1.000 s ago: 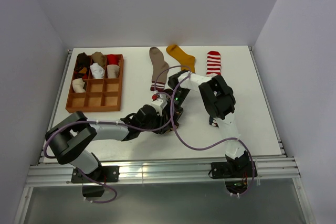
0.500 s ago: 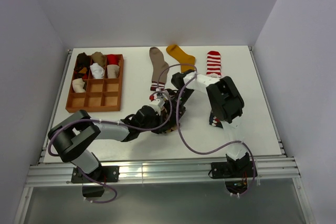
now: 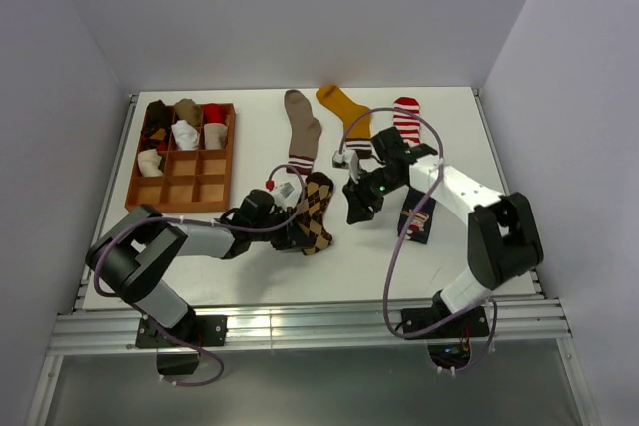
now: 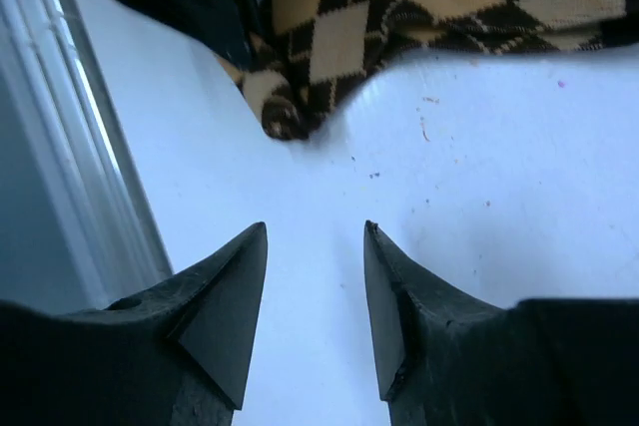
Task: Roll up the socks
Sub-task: Roll the sock at the center of the board.
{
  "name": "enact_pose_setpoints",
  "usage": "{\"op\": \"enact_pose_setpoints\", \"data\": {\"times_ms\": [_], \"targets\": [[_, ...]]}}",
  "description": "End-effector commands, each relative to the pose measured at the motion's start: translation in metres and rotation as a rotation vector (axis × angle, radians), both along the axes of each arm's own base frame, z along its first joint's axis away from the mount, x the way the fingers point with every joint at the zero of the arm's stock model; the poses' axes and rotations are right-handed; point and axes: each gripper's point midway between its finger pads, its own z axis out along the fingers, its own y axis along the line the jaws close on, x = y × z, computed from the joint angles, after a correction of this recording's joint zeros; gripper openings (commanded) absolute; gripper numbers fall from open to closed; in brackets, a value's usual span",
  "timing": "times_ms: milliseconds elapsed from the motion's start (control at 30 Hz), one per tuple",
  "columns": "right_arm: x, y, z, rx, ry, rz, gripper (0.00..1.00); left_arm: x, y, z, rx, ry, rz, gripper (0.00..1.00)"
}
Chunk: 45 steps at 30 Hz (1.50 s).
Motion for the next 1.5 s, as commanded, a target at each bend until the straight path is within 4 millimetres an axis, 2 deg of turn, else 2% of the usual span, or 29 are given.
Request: {"op": "enact_pose_setpoints", "data": {"times_ms": [0, 33, 100, 133, 167, 267, 300, 333, 400, 433, 467, 500, 533, 633, 700, 733, 767, 900, 1067, 1133, 1333, 1433, 1467], "targets": [[0.014, -0.002, 0.004, 0.020, -0.218, 0.039, 0.52, -0.030, 0.024, -0.018, 0.048, 0.230, -0.022, 0.00], [0.015, -0.001, 0.012, 0.037, -0.272, 0.046, 0.53, -0.030, 0.027, -0.016, 0.033, 0.258, -0.021, 0.00], [0.006, -0.002, 0.007, 0.039, -0.309, 0.083, 0.53, -0.030, 0.030, -0.016, 0.032, 0.297, -0.022, 0.01], [0.005, 0.000, 0.015, 0.058, -0.366, 0.101, 0.53, -0.033, 0.032, -0.015, 0.020, 0.333, -0.034, 0.00], [-0.006, 0.002, 0.007, 0.056, -0.383, 0.139, 0.54, -0.033, 0.034, -0.019, 0.032, 0.361, -0.028, 0.00], [-0.019, 0.010, 0.006, 0.071, -0.518, 0.189, 0.57, -0.036, 0.038, -0.025, 0.048, 0.435, -0.031, 0.00], [-0.029, 0.019, 0.006, 0.064, -0.569, 0.232, 0.59, -0.034, 0.039, -0.026, 0.055, 0.446, -0.029, 0.00], [-0.029, 0.027, 0.009, 0.079, -0.639, 0.246, 0.60, -0.037, 0.043, -0.030, 0.071, 0.471, -0.028, 0.00], [-0.050, 0.039, 0.001, 0.081, -0.707, 0.305, 0.62, -0.040, 0.045, -0.034, 0.069, 0.511, -0.038, 0.00], [-0.051, 0.046, 0.004, 0.100, -0.754, 0.314, 0.62, -0.039, 0.048, -0.036, 0.074, 0.517, -0.037, 0.00], [-0.059, 0.048, -0.004, 0.096, -0.773, 0.339, 0.62, -0.043, 0.052, -0.042, 0.098, 0.552, -0.033, 0.00], [-0.056, 0.049, -0.006, 0.070, -0.819, 0.335, 0.62, -0.042, 0.053, -0.042, 0.098, 0.555, -0.035, 0.00], [-0.065, 0.061, -0.004, 0.090, -0.867, 0.377, 0.62, -0.043, 0.054, -0.044, 0.103, 0.560, -0.042, 0.00], [-0.079, 0.073, -0.021, 0.067, -0.953, 0.448, 0.62, -0.046, 0.054, -0.047, 0.104, 0.578, -0.055, 0.00], [-0.083, 0.077, -0.028, 0.052, -0.994, 0.479, 0.62, -0.050, 0.056, -0.050, 0.116, 0.592, -0.071, 0.00], [-0.086, 0.085, -0.024, 0.064, -1.048, 0.486, 0.62, -0.052, 0.058, -0.051, 0.123, 0.598, -0.073, 0.00], [-0.088, 0.083, -0.032, 0.047, -1.073, 0.514, 0.61, -0.054, 0.059, -0.053, 0.129, 0.604, -0.076, 0.00], [-0.094, 0.092, -0.037, 0.030, -1.160, 0.544, 0.61, -0.061, 0.062, -0.057, 0.137, 0.625, -0.084, 0.00], [-0.094, 0.101, -0.044, 0.016, -1.210, 0.563, 0.60, -0.061, 0.063, -0.055, 0.142, 0.620, -0.093, 0.00], [-0.090, 0.104, -0.040, 0.006, -1.234, 0.549, 0.60, -0.061, 0.063, -0.054, 0.146, 0.616, -0.099, 0.00], [-0.090, 0.105, -0.060, -0.043, -1.202, 0.596, 0.57, -0.059, 0.062, -0.049, 0.143, 0.606, -0.114, 0.00], [-0.090, 0.106, -0.068, -0.065, -1.181, 0.613, 0.51, -0.059, 0.062, -0.048, 0.142, 0.599, -0.124, 0.00], [-0.090, 0.107, -0.069, -0.068, -1.176, 0.616, 0.44, -0.059, 0.061, -0.047, 0.138, 0.600, -0.127, 0.00]]}}
